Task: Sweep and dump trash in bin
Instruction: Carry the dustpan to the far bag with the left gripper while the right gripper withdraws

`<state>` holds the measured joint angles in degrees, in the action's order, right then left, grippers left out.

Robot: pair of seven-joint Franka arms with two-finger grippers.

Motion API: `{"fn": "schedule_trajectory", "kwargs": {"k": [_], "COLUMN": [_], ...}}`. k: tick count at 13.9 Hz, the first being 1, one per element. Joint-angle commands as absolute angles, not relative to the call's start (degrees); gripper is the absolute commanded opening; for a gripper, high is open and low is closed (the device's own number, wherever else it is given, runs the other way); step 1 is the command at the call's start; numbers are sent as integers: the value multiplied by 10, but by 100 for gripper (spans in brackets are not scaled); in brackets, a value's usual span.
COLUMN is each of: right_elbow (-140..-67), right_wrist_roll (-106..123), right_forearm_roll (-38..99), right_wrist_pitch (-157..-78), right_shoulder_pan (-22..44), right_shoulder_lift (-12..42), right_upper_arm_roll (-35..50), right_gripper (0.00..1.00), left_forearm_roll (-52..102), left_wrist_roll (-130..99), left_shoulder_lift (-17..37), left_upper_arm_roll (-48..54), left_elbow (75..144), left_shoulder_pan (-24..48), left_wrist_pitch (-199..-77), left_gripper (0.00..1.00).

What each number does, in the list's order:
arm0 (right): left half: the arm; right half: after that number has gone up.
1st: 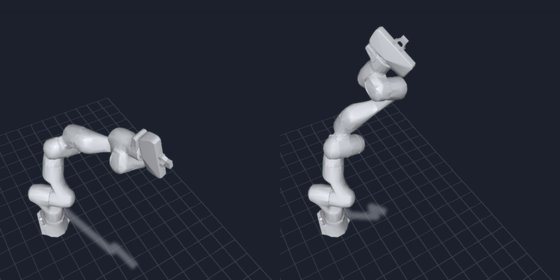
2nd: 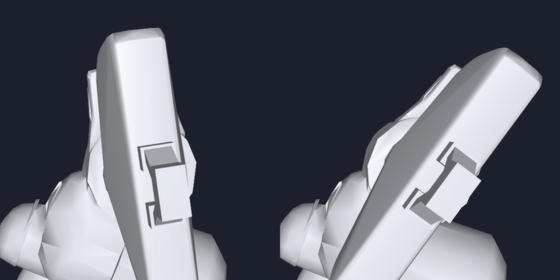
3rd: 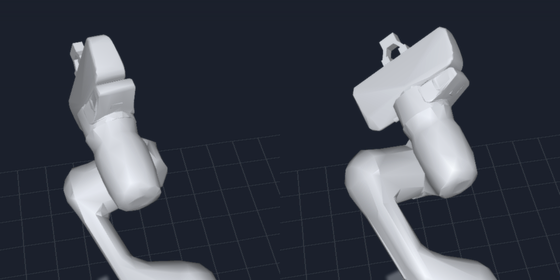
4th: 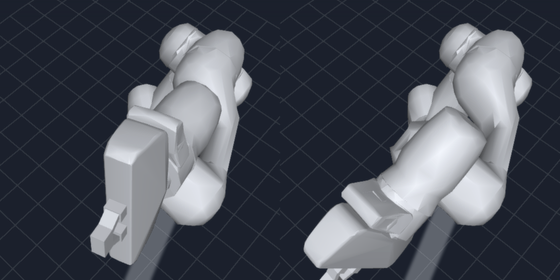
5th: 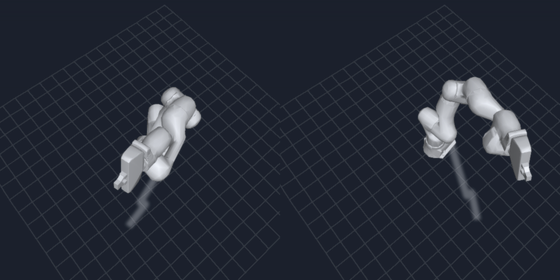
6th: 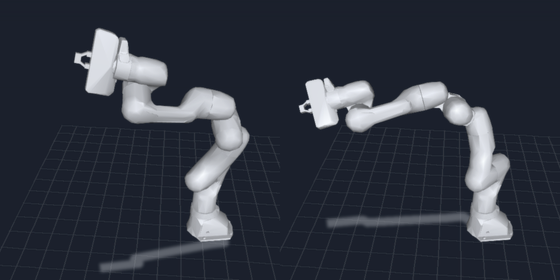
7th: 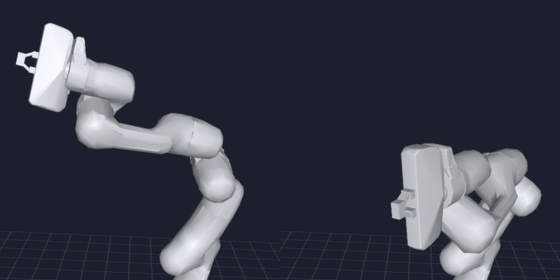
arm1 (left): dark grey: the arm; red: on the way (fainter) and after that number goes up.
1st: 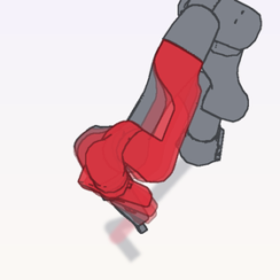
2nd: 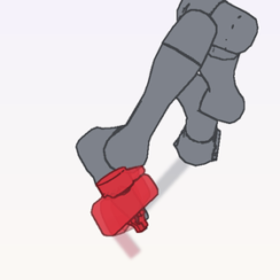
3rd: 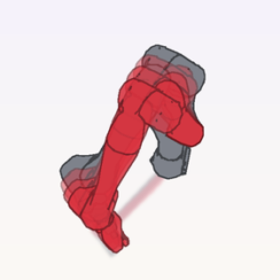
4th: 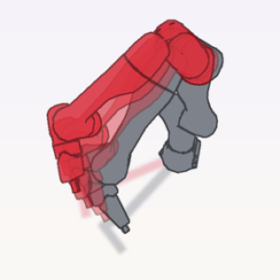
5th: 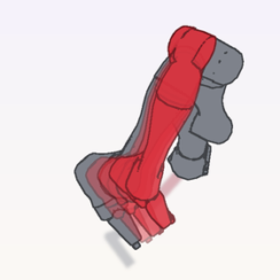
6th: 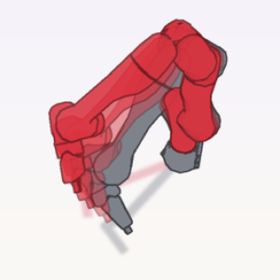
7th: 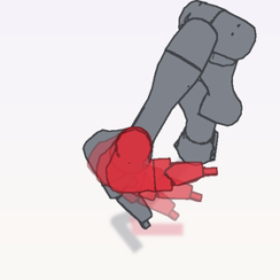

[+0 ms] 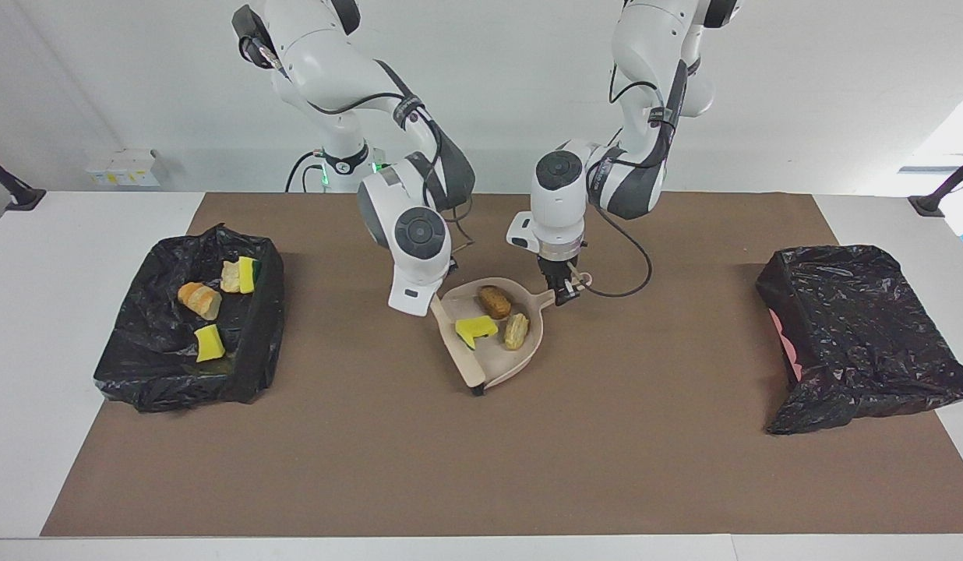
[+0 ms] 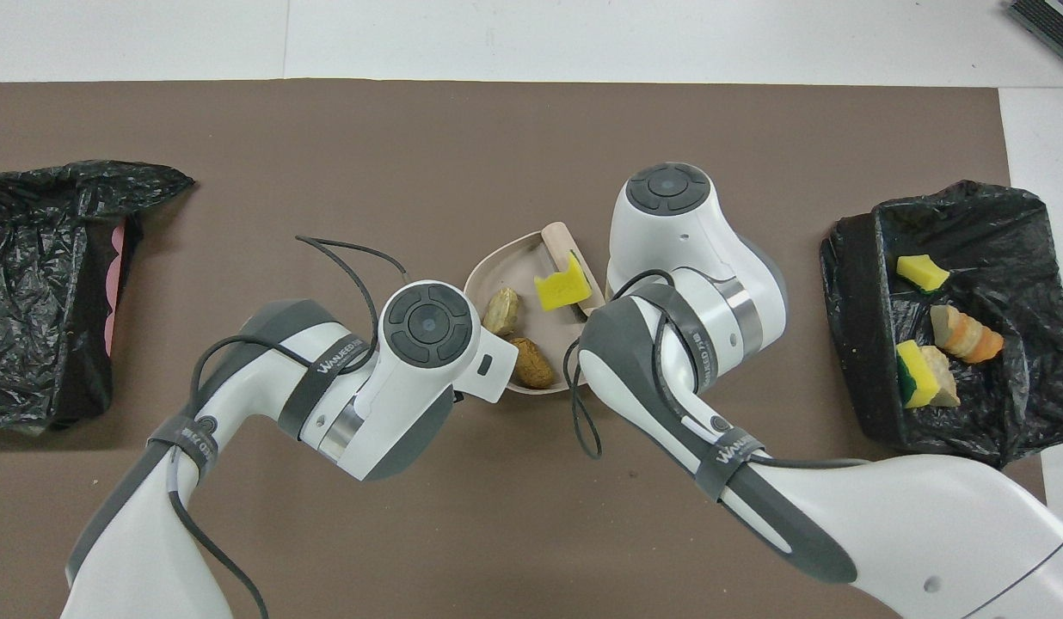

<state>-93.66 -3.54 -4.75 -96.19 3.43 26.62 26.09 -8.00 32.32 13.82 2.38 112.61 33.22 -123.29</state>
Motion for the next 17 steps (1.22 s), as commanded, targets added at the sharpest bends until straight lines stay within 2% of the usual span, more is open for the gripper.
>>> {"fn": "schedule_trajectory", "kwargs": {"k": [1, 4, 9, 15, 17], "right_elbow": [-948, -932, -930, -934, -958], "right_wrist_roll": [-38, -37, -29, -39, -107], "right_forearm_roll": [-21, -24, -31, -26, -21], "right_wrist_pitch": [-959, -934, -900, -870, -874], "right_shoulder_pan": [29, 18, -25, -27, -18], "right_shoulder_lift": [253, 250, 200, 151, 133], "right_upper_arm_roll": [265, 265, 265, 264, 265], "right_gripper": [0, 0, 0, 0, 0], "left_forearm_roll": [-82, -82, -51, -13, 8], "left_wrist_roll": [327, 330, 352, 383, 429], "left_shoulder_lift": [130, 132, 132, 129, 128], "left_upper_arm_roll": [23, 22, 25, 25, 25], "left_elbow": [1154, 1150, 1147, 1143, 1125], "left_shoulder_pan": [330, 324, 287, 258, 236], "left_wrist_pitch": [-1255, -1254, -1278, -1310, -1297], "left_gripper": [0, 0, 0, 0, 0]}}
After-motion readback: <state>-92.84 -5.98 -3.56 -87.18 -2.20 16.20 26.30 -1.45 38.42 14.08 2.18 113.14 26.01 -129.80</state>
